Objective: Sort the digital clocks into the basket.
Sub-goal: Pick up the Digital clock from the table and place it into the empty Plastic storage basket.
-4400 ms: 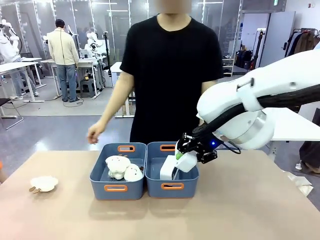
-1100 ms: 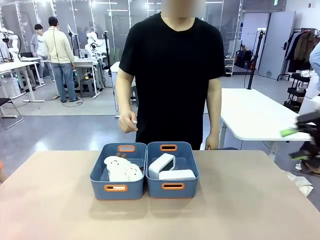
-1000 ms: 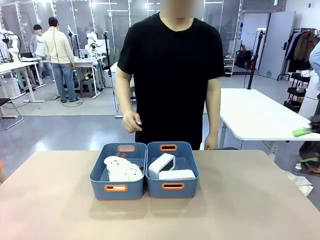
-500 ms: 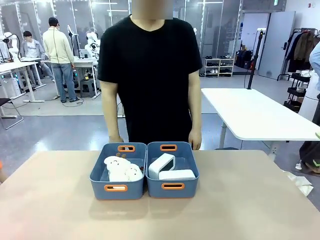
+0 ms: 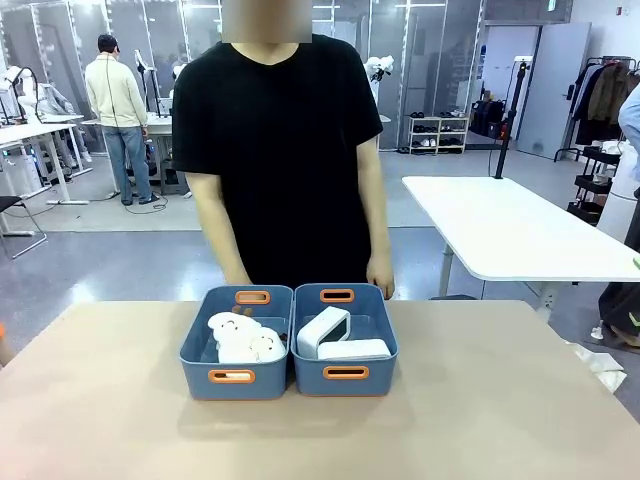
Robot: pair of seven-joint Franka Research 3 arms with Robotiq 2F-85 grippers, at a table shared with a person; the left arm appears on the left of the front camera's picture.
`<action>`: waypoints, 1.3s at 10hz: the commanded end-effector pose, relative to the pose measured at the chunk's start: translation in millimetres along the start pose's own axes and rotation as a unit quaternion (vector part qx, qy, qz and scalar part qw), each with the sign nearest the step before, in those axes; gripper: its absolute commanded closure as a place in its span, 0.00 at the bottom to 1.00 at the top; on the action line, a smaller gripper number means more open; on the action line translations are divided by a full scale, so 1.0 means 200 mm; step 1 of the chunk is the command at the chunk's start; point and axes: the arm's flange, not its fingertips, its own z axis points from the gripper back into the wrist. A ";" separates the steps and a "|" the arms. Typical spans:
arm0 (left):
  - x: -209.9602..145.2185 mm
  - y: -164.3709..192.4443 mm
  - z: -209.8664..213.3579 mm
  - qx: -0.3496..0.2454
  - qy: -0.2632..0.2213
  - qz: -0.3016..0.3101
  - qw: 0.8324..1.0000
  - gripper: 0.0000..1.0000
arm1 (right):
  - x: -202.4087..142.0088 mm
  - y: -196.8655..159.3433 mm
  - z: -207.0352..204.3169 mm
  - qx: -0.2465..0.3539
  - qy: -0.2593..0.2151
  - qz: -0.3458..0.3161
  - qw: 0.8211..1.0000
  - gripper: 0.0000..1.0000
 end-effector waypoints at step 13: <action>-0.01 -0.01 0.01 -0.003 0.007 -0.004 1.000 0.00 | -0.02 -0.01 -0.01 -0.011 -0.002 -0.008 1.000 0.00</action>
